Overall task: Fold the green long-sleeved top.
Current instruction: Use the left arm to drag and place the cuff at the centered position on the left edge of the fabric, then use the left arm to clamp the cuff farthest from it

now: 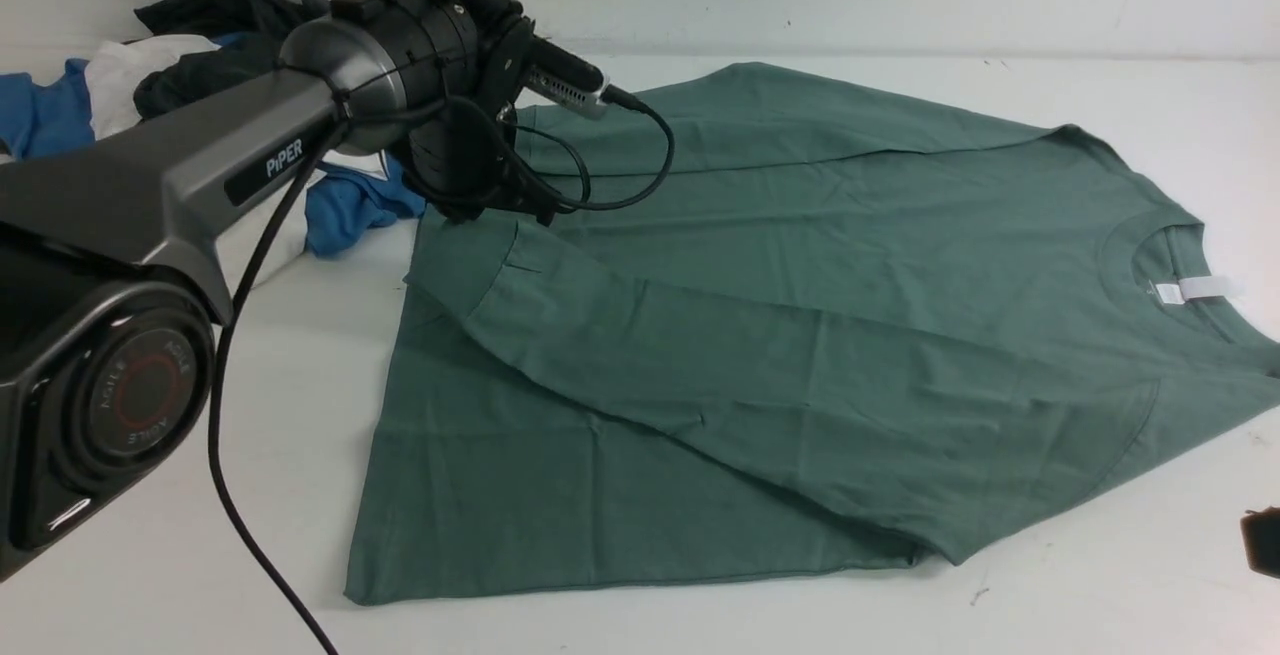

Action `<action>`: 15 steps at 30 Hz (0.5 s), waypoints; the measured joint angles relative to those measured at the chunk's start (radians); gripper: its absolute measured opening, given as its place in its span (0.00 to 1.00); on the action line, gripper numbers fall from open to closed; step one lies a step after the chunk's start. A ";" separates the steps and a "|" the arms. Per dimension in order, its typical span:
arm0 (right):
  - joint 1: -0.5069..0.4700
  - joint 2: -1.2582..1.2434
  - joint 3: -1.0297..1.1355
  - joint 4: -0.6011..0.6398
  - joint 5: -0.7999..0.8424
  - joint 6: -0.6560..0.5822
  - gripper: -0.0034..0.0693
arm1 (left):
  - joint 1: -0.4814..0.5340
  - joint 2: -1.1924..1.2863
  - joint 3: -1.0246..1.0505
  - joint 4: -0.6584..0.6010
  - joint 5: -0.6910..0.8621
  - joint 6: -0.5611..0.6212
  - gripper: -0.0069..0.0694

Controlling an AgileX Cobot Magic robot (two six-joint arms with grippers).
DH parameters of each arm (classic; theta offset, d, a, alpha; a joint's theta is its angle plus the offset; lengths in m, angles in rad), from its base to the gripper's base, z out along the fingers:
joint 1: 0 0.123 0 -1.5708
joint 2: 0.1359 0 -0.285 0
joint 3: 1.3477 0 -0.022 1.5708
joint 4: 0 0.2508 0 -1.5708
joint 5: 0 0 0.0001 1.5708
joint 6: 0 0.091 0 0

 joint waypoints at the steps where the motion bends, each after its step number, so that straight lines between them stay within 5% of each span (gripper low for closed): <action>1: 0.000 0.000 0.000 0.000 0.000 0.000 0.03 | 0.000 0.001 0.000 0.002 0.000 0.000 0.22; 5: 0.000 0.003 0.000 0.000 0.000 0.006 0.03 | 0.001 0.000 -0.011 0.033 0.040 -0.026 0.39; 8: 0.000 0.043 -0.028 -0.005 0.015 0.027 0.03 | 0.001 0.000 -0.046 -0.006 0.151 -0.034 0.43; 12: 0.000 0.145 -0.126 -0.014 0.064 0.029 0.03 | 0.002 -0.012 -0.068 -0.122 0.220 0.025 0.34; 15: 0.038 0.290 -0.252 -0.063 0.064 -0.001 0.03 | 0.002 -0.058 -0.052 -0.243 0.236 0.088 0.14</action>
